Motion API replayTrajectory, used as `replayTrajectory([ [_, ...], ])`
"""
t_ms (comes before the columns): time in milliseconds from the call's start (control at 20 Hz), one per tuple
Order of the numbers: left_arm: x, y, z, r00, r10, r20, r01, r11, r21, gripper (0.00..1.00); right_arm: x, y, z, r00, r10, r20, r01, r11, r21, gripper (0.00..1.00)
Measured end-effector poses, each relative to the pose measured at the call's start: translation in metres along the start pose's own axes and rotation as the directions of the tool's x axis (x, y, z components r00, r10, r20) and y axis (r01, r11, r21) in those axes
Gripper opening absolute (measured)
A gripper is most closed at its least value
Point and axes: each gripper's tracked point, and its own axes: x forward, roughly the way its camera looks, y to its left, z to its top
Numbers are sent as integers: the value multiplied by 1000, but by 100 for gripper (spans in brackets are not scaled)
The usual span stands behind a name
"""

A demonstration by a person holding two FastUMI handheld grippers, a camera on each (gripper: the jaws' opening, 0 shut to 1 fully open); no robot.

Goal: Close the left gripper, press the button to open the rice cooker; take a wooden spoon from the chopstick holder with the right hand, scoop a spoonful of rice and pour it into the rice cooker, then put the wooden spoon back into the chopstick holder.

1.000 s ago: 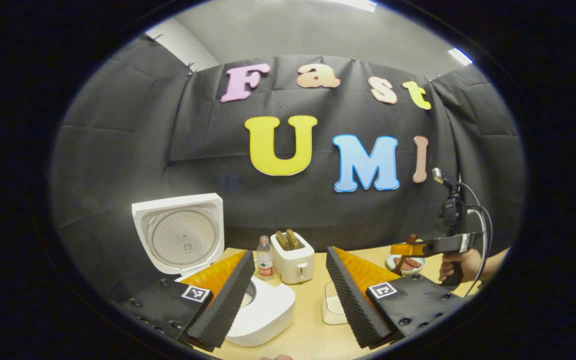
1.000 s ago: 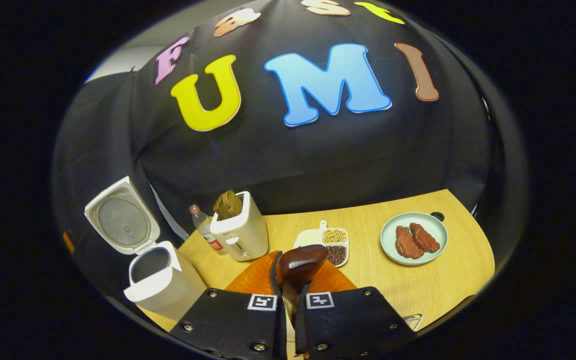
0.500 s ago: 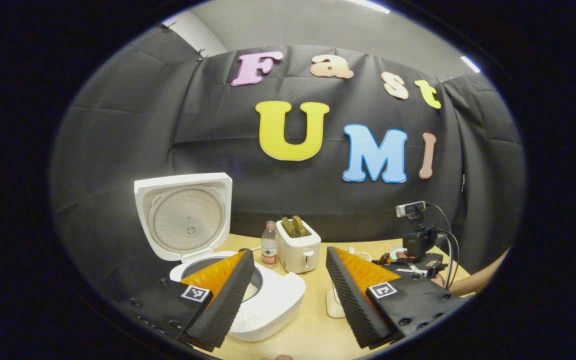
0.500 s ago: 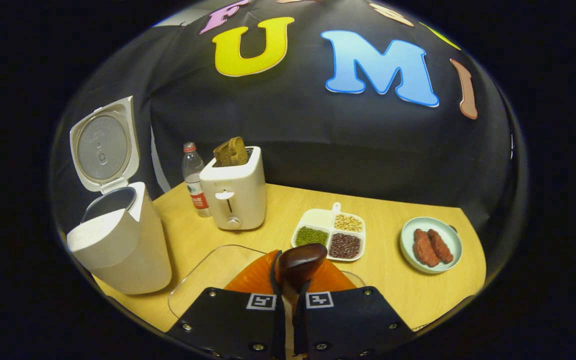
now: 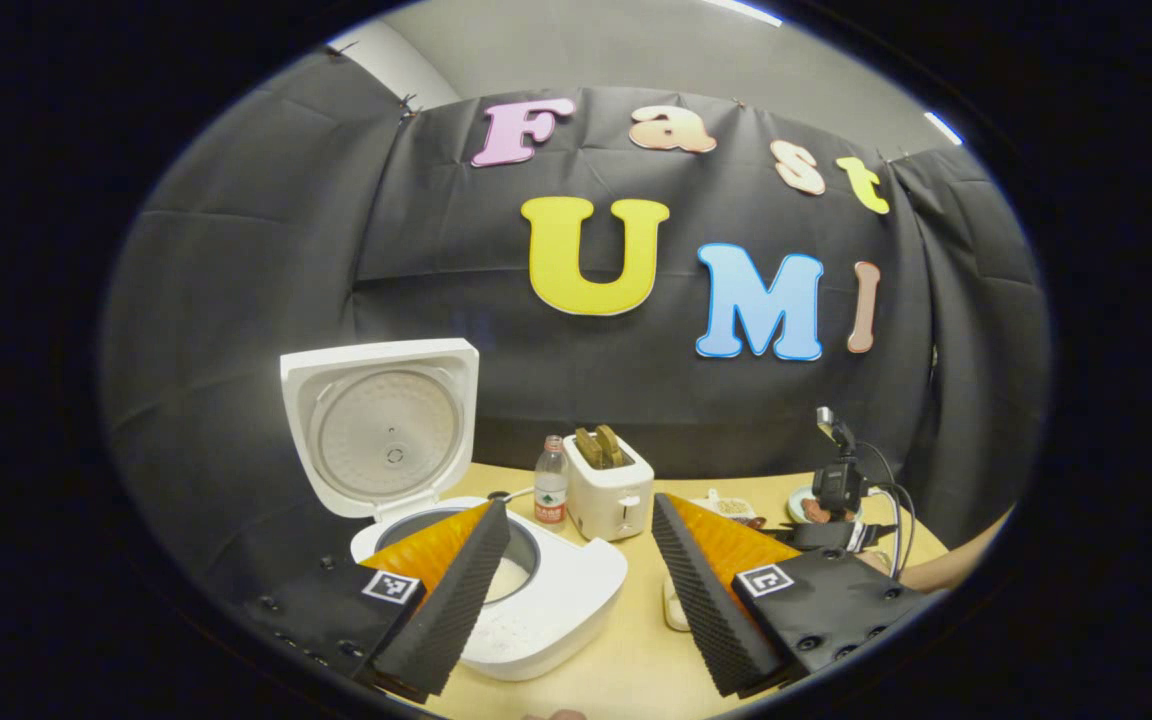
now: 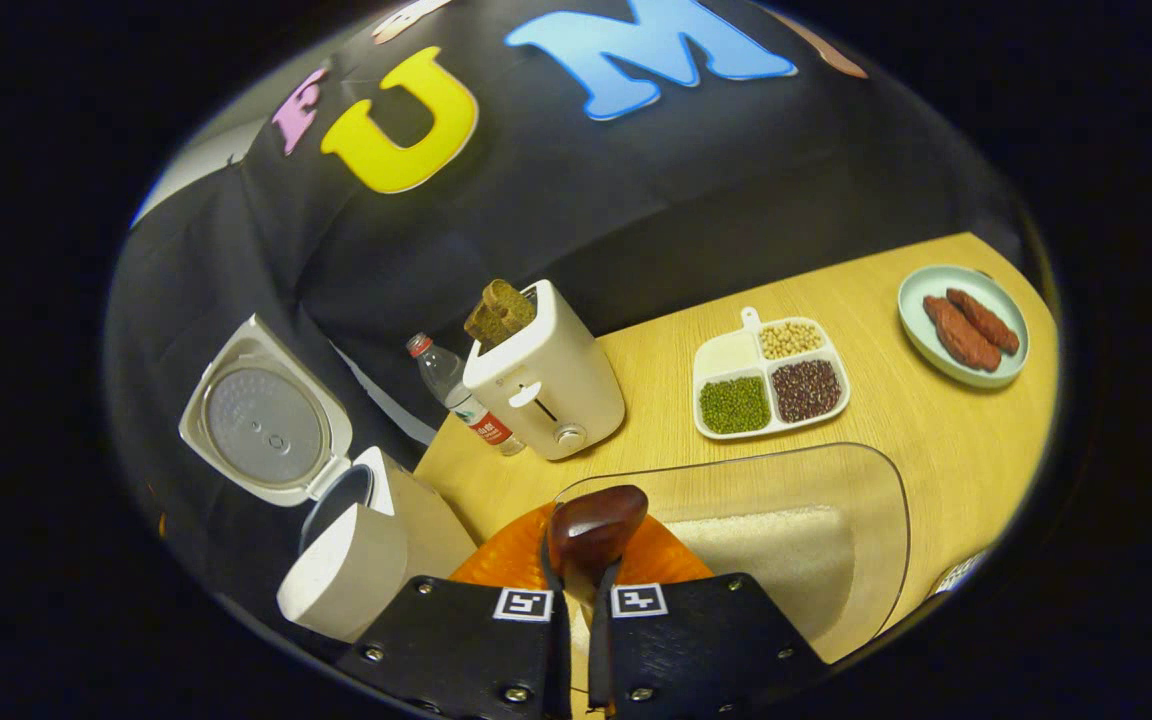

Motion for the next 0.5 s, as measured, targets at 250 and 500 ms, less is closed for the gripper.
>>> replayTrajectory([
  [250,2,4,4,1000,0,13,0,1000,-11,99,-36,-31,46,992,3,123,-35,965,259,7],
  [500,2,-2,15,999,-20,44,20,1000,-7,100,-85,-52,82,968,5,251,-129,868,480,7],
])
